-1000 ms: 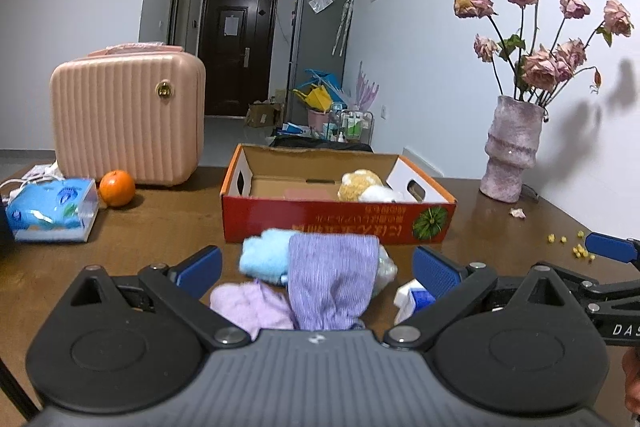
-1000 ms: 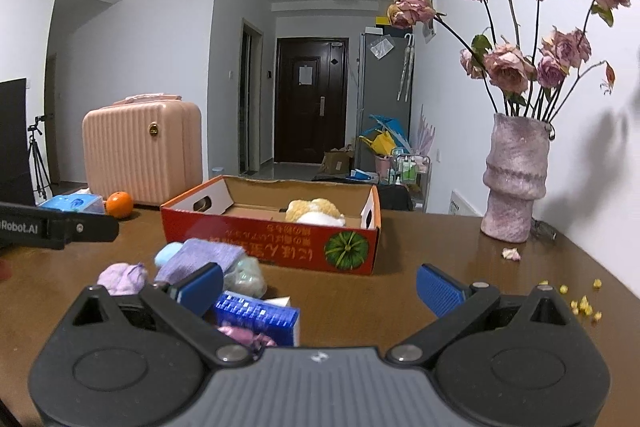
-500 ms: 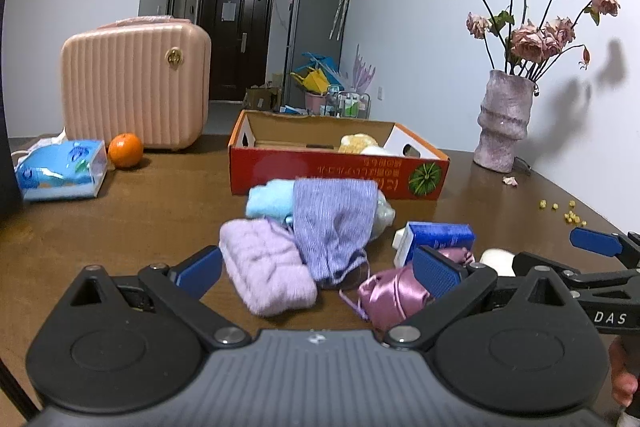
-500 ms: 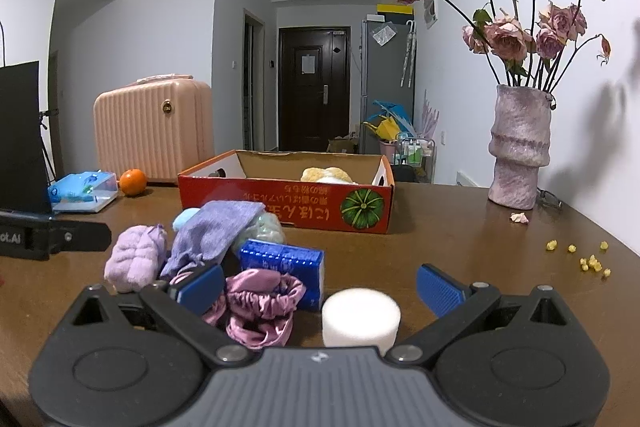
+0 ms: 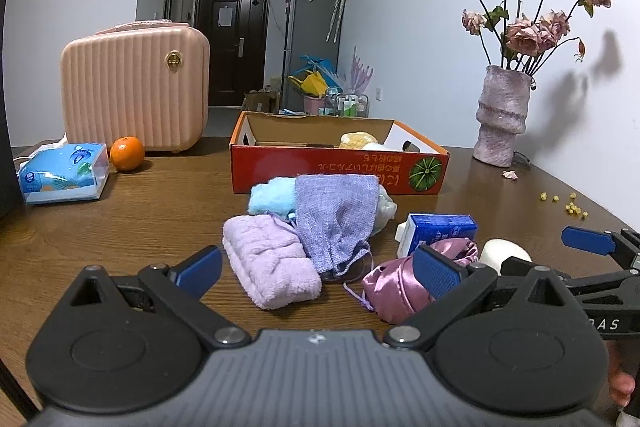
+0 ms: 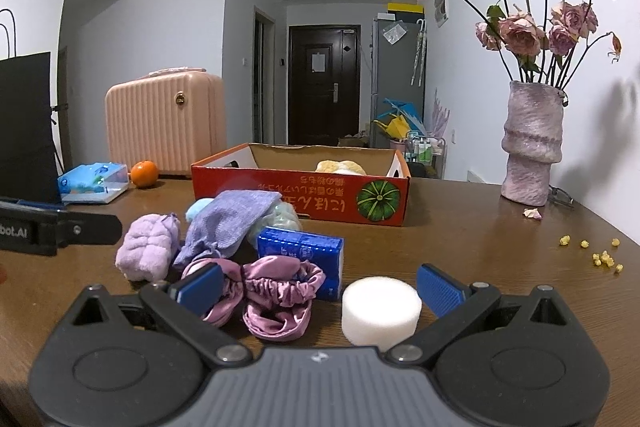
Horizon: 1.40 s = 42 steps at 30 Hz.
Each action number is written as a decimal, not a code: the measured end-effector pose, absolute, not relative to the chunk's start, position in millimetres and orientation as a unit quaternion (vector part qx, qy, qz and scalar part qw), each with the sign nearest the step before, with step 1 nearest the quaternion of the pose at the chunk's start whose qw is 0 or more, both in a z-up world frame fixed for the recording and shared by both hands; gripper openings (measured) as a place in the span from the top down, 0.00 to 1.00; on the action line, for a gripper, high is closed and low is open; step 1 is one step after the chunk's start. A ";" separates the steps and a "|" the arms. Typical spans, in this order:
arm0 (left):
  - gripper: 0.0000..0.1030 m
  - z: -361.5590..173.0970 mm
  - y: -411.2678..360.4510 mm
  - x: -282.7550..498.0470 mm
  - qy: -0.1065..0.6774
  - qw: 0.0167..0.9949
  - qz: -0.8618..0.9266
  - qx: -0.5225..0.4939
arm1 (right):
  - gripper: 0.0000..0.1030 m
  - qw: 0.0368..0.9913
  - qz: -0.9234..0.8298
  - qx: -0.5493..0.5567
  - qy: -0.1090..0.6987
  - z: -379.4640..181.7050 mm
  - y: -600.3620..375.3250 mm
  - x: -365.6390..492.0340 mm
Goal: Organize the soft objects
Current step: 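Move the right gripper onto the pink satin scrunchies and close it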
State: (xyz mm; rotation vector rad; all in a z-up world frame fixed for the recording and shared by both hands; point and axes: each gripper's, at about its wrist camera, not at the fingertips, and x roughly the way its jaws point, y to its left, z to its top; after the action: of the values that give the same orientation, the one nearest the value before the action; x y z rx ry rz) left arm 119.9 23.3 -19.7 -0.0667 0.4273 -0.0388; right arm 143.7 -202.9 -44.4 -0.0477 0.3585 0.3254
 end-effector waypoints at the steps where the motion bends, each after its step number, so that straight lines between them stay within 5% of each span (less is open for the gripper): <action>1: 0.00 -20.0 23.8 120.3 0.213 0.976 -0.018 -0.033 | 0.00 0.970 0.163 -0.024 0.179 -44.6 -201.8 144.3; 34: 0.00 -26.0 52.7 131.6 0.244 0.968 0.014 -0.053 | 0.00 0.930 0.181 -0.022 0.318 -70.3 -128.3 223.6; 42: 0.00 -27.8 52.7 133.3 0.248 0.967 0.017 -0.052 | 0.12 0.922 0.200 0.006 0.332 -75.8 -132.4 228.1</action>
State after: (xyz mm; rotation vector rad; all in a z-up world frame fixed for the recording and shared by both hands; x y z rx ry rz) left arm 133.3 52.7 -27.8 -0.1055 0.5012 0.0349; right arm 228.1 -132.4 -75.8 0.0127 0.6828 0.4113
